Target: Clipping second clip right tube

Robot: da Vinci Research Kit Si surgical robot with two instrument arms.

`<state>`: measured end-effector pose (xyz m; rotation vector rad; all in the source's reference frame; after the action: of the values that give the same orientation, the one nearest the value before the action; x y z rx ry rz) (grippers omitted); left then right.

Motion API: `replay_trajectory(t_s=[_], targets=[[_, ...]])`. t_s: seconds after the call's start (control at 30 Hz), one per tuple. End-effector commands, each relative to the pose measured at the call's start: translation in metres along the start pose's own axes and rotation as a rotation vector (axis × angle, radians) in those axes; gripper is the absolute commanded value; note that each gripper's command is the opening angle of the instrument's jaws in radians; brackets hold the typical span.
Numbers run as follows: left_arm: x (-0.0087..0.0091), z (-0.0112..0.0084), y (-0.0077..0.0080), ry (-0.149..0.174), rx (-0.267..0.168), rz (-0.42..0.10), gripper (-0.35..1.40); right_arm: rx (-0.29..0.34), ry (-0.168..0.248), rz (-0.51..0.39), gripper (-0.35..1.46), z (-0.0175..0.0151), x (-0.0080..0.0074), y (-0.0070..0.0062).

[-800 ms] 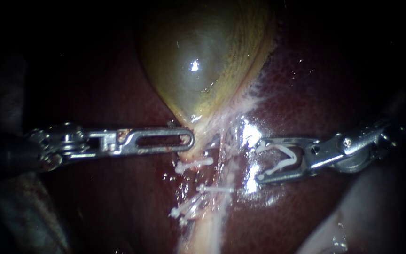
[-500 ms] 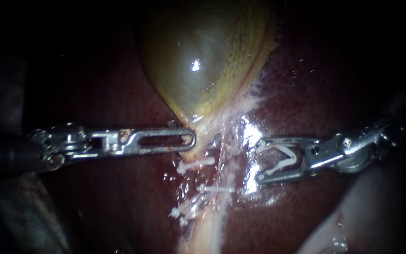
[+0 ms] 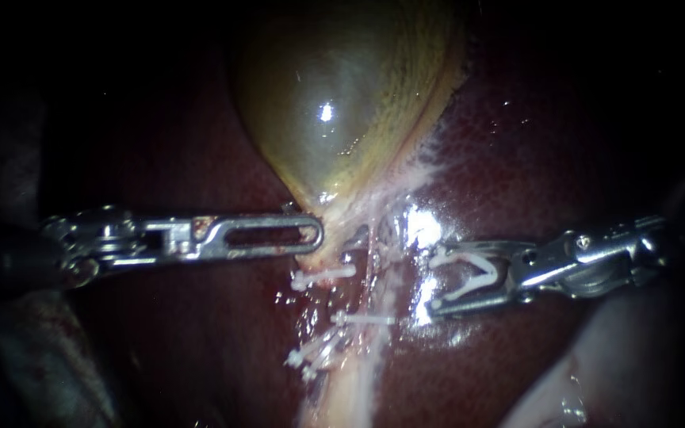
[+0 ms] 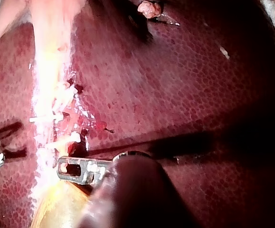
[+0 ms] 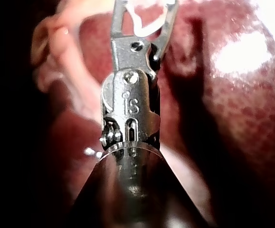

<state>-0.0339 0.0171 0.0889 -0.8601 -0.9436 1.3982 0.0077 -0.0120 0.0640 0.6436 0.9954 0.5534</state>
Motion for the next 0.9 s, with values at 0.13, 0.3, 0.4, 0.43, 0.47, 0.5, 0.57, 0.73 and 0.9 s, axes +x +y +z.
replay_trajectory(t_s=[0.13, 0.3, 0.4, 0.43, 0.47, 0.5, 0.57, 0.73, 0.9], targets=[[0.0002, -0.0009, 0.0002, -0.007, -0.005, -0.001, -0.35, -0.006, 0.006, 0.086, 0.57, 0.0011, 0.0002, -0.0004], [0.0001, -0.0018, 0.0002, -0.013, -0.01, -0.002, -0.35, -0.01, 0.016, 0.208, 0.58, 0.0027, 0.0, -0.0009], [0.0, -0.0023, 0.0004, -0.015, -0.011, -0.002, -0.35, -0.008, 0.023, 0.259, 0.58, 0.0037, -0.0002, -0.001], [0.0, -0.0025, 0.0005, -0.015, -0.011, -0.002, -0.35, -0.008, 0.022, 0.276, 0.58, 0.0041, -0.0003, -0.0011], [-0.0001, -0.0027, 0.0006, -0.016, -0.012, -0.003, -0.35, -0.009, 0.023, 0.287, 0.58, 0.0044, -0.0004, -0.0011], [-0.0002, -0.003, 0.0007, -0.015, -0.01, -0.003, -0.35, -0.009, 0.021, 0.299, 0.58, 0.0046, -0.0005, -0.0011], [-0.0002, -0.0035, 0.0009, -0.017, -0.011, -0.003, -0.35, -0.007, 0.015, 0.309, 0.57, 0.0052, -0.0008, -0.001], [-0.0003, -0.0046, 0.0014, -0.014, -0.008, -0.005, -0.35, -0.012, -0.011, 0.329, 0.57, 0.0063, -0.0014, -0.0007], [-0.0004, -0.0054, 0.0019, -0.017, -0.01, -0.008, -0.35, -0.021, -0.041, 0.332, 0.56, 0.0073, -0.0022, -0.0002]])
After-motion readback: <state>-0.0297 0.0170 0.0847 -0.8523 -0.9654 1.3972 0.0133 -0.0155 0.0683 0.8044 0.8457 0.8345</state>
